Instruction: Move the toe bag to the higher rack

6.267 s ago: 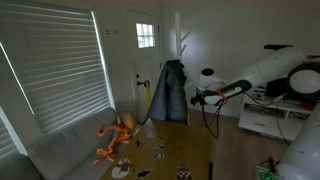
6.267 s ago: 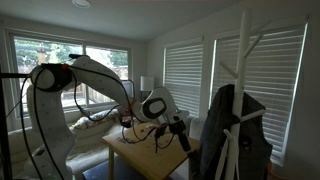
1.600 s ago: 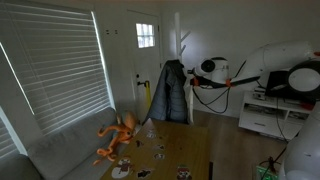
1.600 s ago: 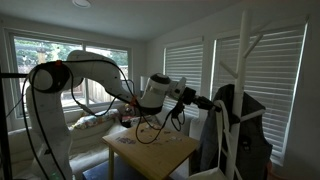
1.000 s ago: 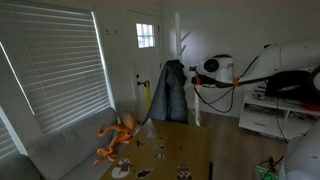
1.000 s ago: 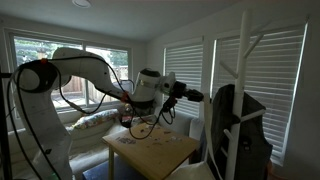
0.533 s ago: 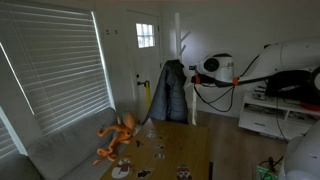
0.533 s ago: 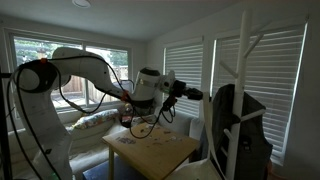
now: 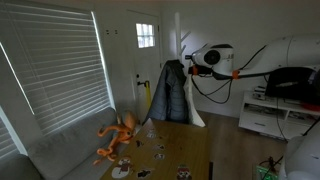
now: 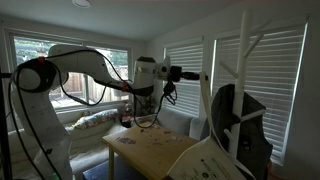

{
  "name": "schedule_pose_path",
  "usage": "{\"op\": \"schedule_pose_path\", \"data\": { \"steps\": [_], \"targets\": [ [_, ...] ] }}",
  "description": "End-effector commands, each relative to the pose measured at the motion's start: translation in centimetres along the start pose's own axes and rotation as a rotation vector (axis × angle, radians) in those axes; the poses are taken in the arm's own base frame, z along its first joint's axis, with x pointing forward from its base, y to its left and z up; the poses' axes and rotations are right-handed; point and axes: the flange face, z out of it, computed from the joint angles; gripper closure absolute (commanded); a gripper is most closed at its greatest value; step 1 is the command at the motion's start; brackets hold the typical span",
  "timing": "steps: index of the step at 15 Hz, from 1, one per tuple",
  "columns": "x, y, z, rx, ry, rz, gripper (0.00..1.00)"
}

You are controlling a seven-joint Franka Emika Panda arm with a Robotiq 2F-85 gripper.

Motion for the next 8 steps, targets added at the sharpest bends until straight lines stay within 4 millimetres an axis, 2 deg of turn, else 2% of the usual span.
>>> {"op": "schedule_pose_path", "data": {
  "steps": [1,8],
  "targets": [
    [2.7,-0.7,-0.9,0.045,0.064,-0.035,0.99],
    [7.2,-1.7,-1.4,0.07,0.14,-0.018,0.99]
  ]
}}
